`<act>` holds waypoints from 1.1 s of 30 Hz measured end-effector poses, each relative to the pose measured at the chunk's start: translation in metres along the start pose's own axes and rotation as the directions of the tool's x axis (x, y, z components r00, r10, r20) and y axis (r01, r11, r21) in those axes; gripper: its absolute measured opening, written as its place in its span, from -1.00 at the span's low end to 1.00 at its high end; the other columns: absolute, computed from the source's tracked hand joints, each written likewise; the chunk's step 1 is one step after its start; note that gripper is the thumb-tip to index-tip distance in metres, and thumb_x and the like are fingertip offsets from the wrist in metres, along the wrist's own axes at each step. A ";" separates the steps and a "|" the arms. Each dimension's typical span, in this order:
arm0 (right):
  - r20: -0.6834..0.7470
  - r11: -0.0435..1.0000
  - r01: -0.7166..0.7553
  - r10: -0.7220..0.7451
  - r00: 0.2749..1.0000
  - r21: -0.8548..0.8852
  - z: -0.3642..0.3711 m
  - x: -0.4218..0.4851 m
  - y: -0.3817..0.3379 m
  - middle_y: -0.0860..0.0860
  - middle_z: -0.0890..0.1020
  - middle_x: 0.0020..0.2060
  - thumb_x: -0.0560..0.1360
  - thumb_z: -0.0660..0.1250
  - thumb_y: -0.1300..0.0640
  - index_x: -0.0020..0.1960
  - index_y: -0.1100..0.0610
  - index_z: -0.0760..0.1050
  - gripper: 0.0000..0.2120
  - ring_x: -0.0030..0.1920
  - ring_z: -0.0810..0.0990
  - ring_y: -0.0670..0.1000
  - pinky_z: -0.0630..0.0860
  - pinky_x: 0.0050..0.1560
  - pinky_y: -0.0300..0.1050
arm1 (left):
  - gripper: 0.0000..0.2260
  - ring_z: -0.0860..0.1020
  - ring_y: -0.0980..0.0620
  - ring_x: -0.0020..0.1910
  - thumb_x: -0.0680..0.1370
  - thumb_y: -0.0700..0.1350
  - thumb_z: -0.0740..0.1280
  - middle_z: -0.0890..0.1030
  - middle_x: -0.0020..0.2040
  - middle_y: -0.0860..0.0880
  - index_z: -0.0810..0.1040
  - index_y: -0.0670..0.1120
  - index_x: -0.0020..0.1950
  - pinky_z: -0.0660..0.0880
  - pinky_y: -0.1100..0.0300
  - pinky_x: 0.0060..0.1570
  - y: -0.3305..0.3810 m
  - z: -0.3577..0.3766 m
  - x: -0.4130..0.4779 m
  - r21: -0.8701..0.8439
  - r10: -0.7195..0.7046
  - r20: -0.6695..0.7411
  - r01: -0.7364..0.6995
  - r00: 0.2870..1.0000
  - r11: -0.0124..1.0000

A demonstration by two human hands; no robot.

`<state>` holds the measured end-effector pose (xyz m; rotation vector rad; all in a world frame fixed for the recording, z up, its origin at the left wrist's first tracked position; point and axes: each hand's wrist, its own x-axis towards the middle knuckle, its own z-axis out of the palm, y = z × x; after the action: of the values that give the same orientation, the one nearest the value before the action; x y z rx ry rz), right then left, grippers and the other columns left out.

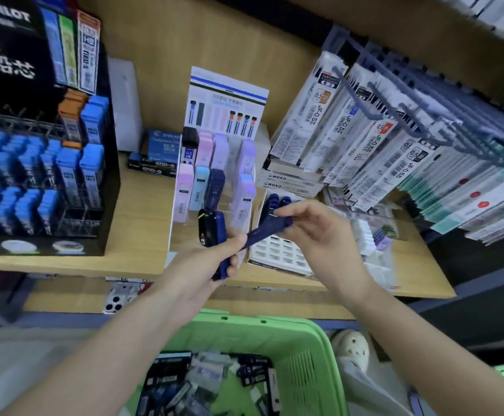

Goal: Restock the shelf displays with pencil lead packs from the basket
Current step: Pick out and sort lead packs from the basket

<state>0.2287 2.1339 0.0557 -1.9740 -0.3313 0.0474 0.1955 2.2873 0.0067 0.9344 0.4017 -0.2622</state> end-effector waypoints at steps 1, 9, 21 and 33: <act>0.011 1.000 -0.012 0.012 1.000 0.002 0.001 0.001 -0.001 0.00 0.65 -0.08 0.47 0.26 0.50 -0.05 0.08 0.52 -0.67 -0.04 0.64 -0.07 0.55 0.06 -0.20 | -0.95 0.41 0.12 -0.45 0.49 -0.23 0.39 0.52 -0.33 -0.05 0.56 -0.15 -0.07 0.41 0.31 -0.39 0.001 -0.001 0.000 -0.001 0.021 -0.023 -0.021 1.000 1.000; 0.042 0.969 -0.241 0.239 0.970 0.048 0.010 -0.006 -0.008 0.09 0.66 -0.07 0.51 0.31 0.30 0.11 0.16 0.48 -0.80 -0.18 0.67 -0.06 0.60 -0.11 -0.22 | -0.96 0.38 0.13 -0.54 0.51 -0.26 0.37 0.46 -0.52 0.05 0.54 -0.14 -0.09 0.37 0.32 -0.43 0.002 -0.008 0.000 0.292 0.289 -0.086 -0.253 0.954 0.922; 0.089 0.941 -0.238 0.266 0.960 -0.241 0.011 -0.016 0.000 -0.08 0.62 -0.31 0.44 0.42 0.21 -0.14 0.01 0.55 -0.89 -0.29 0.55 -0.11 0.49 -0.18 -0.20 | -0.93 0.42 0.20 -0.57 0.49 -0.25 0.38 0.51 -0.52 0.13 0.59 -0.10 -0.10 0.37 0.39 -0.50 -0.003 -0.016 -0.008 0.420 0.329 -0.039 -0.283 0.943 0.862; -0.072 0.947 0.077 -0.105 0.992 -0.312 0.030 0.036 -0.019 -0.11 0.62 -0.18 0.51 0.33 0.22 -0.07 0.01 0.49 -0.88 -0.16 0.60 -0.13 0.55 -0.07 -0.23 | -0.92 0.40 0.14 -0.55 0.58 -0.09 0.27 0.46 -0.47 0.04 0.42 -0.07 -0.06 0.36 0.22 -0.39 0.008 -0.032 0.000 0.359 0.353 -0.176 -0.274 0.919 0.892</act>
<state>0.2540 2.1772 0.0645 -2.2602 -0.3907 -0.1597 0.1909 2.3183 -0.0048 1.3513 0.4250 0.0892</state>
